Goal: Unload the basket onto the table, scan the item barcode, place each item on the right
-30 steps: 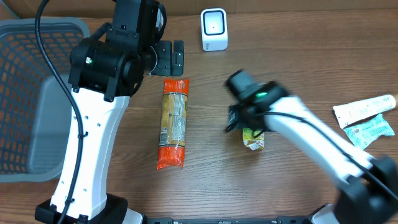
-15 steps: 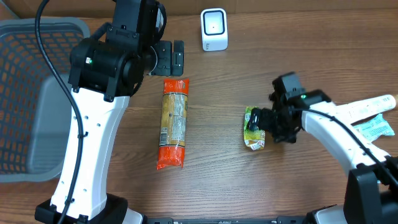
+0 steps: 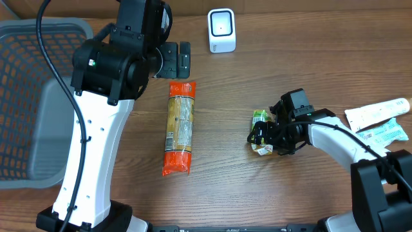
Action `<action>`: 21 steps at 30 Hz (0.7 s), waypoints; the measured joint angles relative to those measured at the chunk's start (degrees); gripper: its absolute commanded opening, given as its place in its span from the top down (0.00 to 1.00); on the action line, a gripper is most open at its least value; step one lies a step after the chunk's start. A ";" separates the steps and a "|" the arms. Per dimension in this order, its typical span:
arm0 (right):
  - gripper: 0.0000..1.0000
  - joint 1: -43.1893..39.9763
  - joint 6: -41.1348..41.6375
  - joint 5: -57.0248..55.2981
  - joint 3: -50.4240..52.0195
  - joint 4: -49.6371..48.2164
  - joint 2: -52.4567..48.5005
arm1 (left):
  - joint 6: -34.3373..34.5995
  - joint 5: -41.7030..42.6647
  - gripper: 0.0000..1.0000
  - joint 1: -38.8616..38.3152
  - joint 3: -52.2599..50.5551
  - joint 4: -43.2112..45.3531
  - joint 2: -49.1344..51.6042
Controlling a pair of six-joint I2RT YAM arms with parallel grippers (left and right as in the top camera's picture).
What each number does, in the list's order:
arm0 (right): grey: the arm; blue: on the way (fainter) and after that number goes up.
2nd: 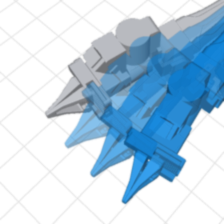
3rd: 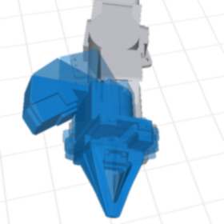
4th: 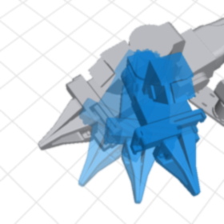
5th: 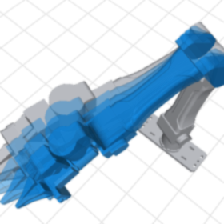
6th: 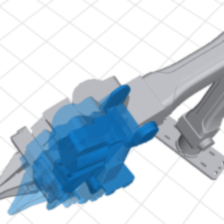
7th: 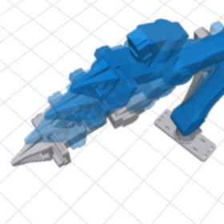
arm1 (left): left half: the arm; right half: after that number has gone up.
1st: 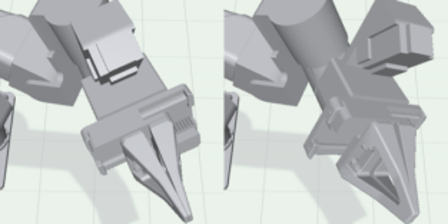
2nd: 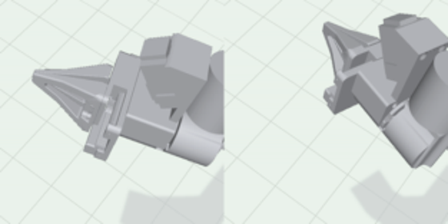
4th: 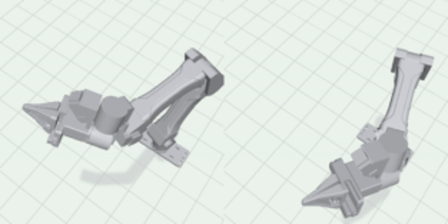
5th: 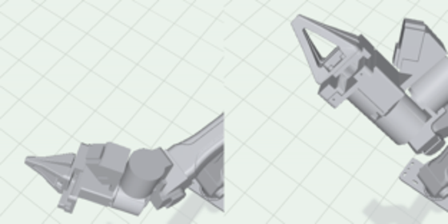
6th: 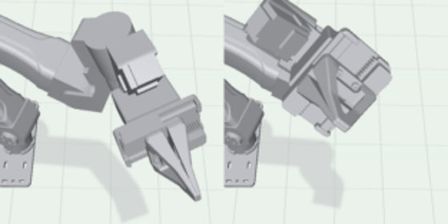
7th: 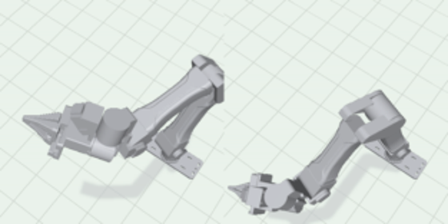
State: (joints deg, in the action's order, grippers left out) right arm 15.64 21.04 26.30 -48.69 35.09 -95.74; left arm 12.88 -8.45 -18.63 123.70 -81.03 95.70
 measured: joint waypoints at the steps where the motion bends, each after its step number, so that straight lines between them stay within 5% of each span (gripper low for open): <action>1: 0.21 -0.15 0.07 0.44 -0.04 -0.42 -0.24 | 0.00 0.00 0.00 0.00 0.00 0.00 0.00; 12: 0.61 -0.22 0.24 1.90 0.11 -0.66 -2.34 | 0.00 0.00 0.00 0.00 0.00 0.00 0.00; 21: 0.48 -0.04 -0.04 2.95 0.22 -0.76 -2.60 | 0.00 0.00 0.00 0.00 0.00 0.00 0.00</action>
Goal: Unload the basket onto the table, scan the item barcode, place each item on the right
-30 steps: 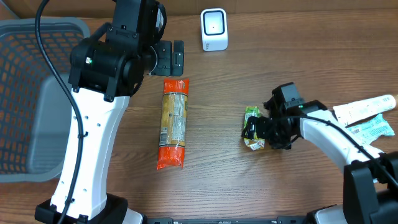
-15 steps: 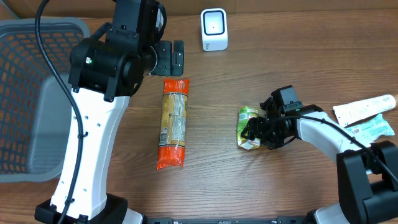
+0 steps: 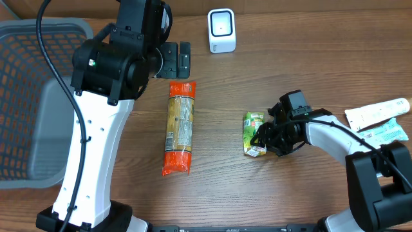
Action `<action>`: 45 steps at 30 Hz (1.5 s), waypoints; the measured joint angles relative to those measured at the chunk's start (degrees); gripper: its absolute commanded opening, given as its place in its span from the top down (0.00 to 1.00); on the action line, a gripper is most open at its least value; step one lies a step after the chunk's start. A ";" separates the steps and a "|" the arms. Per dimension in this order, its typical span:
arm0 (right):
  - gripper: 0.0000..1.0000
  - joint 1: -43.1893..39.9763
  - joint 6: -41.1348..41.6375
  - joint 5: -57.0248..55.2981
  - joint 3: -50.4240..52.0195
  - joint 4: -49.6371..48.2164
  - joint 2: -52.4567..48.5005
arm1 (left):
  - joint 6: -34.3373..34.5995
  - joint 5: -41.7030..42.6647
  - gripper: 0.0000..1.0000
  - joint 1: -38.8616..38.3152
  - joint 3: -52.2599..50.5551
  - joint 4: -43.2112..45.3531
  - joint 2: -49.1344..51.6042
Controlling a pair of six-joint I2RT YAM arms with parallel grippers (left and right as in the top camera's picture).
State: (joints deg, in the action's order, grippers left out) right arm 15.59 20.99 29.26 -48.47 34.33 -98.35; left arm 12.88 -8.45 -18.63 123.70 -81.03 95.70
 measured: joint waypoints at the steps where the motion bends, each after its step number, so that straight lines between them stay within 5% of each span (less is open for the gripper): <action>1: 0.48 0.24 0.02 -0.09 0.00 -0.07 0.07 | 0.00 0.00 0.00 0.00 0.00 0.00 0.00; 4: 0.61 1.16 0.00 -0.90 -0.02 -0.02 0.26 | 0.00 0.00 0.01 0.00 0.00 0.00 0.00; 7: 0.88 2.62 -0.09 -2.08 0.07 0.13 0.20 | 0.00 0.00 0.01 0.00 0.00 0.00 0.00; 9: 0.93 3.37 0.00 -1.11 0.02 0.00 0.20 | 0.00 0.00 0.00 0.00 0.00 0.00 0.00; 19: 0.96 2.34 -2.91 1.27 -3.06 7.26 0.39 | 0.00 0.00 0.01 0.00 0.00 0.00 0.00; 30: 0.96 -1.77 -17.49 25.92 -22.60 19.50 3.43 | 0.00 0.00 0.01 0.00 0.00 0.00 0.00; 45: 0.96 -2.05 -19.67 40.39 -35.69 20.96 4.24 | 0.00 0.00 0.00 0.00 0.00 0.00 0.00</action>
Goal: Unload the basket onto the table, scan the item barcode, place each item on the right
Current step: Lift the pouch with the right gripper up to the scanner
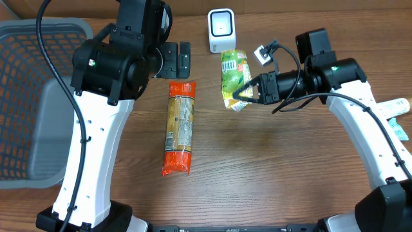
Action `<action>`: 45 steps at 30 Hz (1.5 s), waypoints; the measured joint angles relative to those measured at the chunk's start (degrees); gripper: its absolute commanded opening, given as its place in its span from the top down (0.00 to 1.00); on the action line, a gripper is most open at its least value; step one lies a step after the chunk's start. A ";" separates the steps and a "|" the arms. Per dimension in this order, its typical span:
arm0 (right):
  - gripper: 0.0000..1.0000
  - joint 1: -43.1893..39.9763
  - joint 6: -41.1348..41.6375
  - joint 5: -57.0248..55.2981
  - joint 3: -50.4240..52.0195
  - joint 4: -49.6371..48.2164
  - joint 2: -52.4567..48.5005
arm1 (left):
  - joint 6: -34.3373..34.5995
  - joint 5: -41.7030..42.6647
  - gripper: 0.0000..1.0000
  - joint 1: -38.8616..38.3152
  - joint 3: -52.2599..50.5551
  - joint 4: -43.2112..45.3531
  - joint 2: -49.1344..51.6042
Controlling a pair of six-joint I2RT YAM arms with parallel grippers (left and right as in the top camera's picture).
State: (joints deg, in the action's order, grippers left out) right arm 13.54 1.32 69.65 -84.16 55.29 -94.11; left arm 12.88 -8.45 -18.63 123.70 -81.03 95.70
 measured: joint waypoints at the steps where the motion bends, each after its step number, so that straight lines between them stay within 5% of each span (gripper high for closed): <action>1: 0.96 0.00 0.22 -0.02 -0.94 0.09 0.00 | 0.00 0.00 0.00 0.00 0.00 0.00 0.00; 7: 0.97 0.00 3.87 -6.16 -9.62 2.56 0.00 | 0.00 0.00 0.00 0.00 0.00 0.00 0.00; 17: 0.97 1.86 6.45 -37.09 -33.29 12.90 -3.78 | 0.00 0.00 0.01 0.00 0.00 -0.02 0.00; 26: 0.96 8.31 2.91 -70.64 -37.22 -1.97 -20.35 | 0.00 0.00 0.00 0.00 0.00 -0.02 0.00; 33: 0.96 11.63 -12.22 -91.06 -37.13 -18.05 -32.79 | 0.00 0.00 0.01 0.00 0.00 0.00 0.00; 45: 0.96 11.63 -41.62 -100.59 -37.11 -35.10 -42.95 | 0.00 0.00 0.00 0.00 0.00 -0.02 0.00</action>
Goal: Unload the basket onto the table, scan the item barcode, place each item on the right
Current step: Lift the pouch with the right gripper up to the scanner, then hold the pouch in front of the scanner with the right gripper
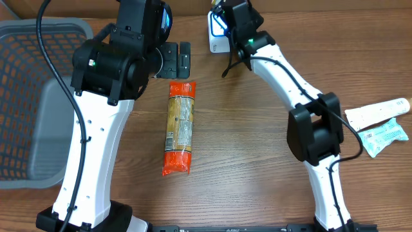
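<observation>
The white barcode scanner [216, 40] stands at the table's far edge, with a blue glow on its face. My right gripper [226, 11] reaches over the scanner's top, and its own wrist hides the fingers. The green snack packet is out of sight, so whether the fingers grip it cannot be told. My left gripper [176, 59] hangs open near the far edge, left of the scanner and just beyond the top end of the orange packet, with nothing between its fingers.
A long orange noodle packet [179, 129] lies mid-table. A grey mesh basket [26, 161] fills the left side. A white tube [376, 113] and a pale blue packet [386, 136] lie at the right edge. The right arm's links stretch diagonally across the table's right half.
My right gripper, which held the green packet just right of and below the scanner, is now above the scanner's top. The packet no longer shows. The left arm has not moved.
My right gripper was at the green packet on the table's right half, the packet crumpled, then lying flat beside the fingers. Later it held the packet lifted by the scanner. Now the gripper is over the scanner and the packet is hidden.
</observation>
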Action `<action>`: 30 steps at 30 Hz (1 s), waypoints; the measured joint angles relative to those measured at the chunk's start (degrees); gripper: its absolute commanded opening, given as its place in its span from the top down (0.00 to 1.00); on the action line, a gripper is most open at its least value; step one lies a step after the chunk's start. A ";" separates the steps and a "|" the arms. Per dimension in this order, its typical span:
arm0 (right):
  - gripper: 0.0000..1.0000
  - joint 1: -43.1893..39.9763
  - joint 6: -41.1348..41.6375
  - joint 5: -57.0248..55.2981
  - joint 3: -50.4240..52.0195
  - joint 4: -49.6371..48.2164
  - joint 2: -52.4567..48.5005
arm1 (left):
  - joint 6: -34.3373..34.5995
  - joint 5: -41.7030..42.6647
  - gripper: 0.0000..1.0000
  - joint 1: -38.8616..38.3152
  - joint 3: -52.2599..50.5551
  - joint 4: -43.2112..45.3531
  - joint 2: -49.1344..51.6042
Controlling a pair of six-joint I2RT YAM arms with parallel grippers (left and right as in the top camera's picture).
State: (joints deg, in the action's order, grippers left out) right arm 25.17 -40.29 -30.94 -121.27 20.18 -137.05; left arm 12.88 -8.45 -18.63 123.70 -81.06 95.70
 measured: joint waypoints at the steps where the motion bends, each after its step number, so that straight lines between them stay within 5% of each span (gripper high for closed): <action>1: 0.96 0.04 -1.29 -1.16 0.00 -1.84 -0.72 | 0.00 0.00 0.01 0.00 0.00 0.02 0.00; 30: 0.96 3.65 -7.61 -10.75 0.00 -0.81 -4.94 | 0.00 0.00 0.00 0.00 0.00 0.02 0.00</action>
State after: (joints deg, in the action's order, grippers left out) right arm 28.82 -47.90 -41.69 -121.27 19.38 -141.99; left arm 12.88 -8.45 -18.63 123.70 -81.03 95.70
